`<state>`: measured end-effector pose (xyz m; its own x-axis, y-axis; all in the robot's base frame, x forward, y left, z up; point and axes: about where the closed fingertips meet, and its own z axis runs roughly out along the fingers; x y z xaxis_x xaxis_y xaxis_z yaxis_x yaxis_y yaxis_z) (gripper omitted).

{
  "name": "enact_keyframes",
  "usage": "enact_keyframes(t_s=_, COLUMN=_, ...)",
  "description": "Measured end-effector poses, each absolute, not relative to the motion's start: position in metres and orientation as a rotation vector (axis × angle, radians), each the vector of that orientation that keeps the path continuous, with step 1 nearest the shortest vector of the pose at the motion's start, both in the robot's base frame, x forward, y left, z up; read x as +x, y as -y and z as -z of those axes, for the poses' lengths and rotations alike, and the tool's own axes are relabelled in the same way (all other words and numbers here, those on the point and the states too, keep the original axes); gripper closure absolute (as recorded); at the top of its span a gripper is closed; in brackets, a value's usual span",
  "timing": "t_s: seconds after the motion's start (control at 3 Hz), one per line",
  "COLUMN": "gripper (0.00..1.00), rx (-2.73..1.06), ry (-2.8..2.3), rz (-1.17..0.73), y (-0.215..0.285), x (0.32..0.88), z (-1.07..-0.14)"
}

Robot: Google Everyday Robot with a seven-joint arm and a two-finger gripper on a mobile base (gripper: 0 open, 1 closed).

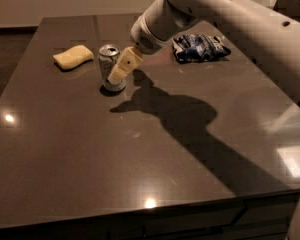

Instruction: Knock 7up can over

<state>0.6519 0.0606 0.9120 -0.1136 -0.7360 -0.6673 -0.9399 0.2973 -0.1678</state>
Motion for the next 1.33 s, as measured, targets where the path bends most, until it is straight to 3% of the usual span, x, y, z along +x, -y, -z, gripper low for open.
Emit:
enact_keyframes(t_s=0.33, gripper=0.02, rx=-1.510, ry=-1.876, rz=-0.414, y=-0.084, x=0.656, z=-0.907)
enact_keyframes(t_s=0.67, gripper=0.25, rx=-1.524, ry=-1.870, rz=-0.421, y=-0.096, x=0.659, z=-0.905)
enact_keyframes(t_s=1.0, gripper=0.64, rx=-1.550, ry=-1.880, rz=-0.448, y=-0.091, x=0.660, z=-0.916)
enact_keyframes(t_s=1.33, gripper=0.94, rx=-1.592, ry=-1.914, rz=-0.425, y=-0.077, x=0.655, z=-0.933)
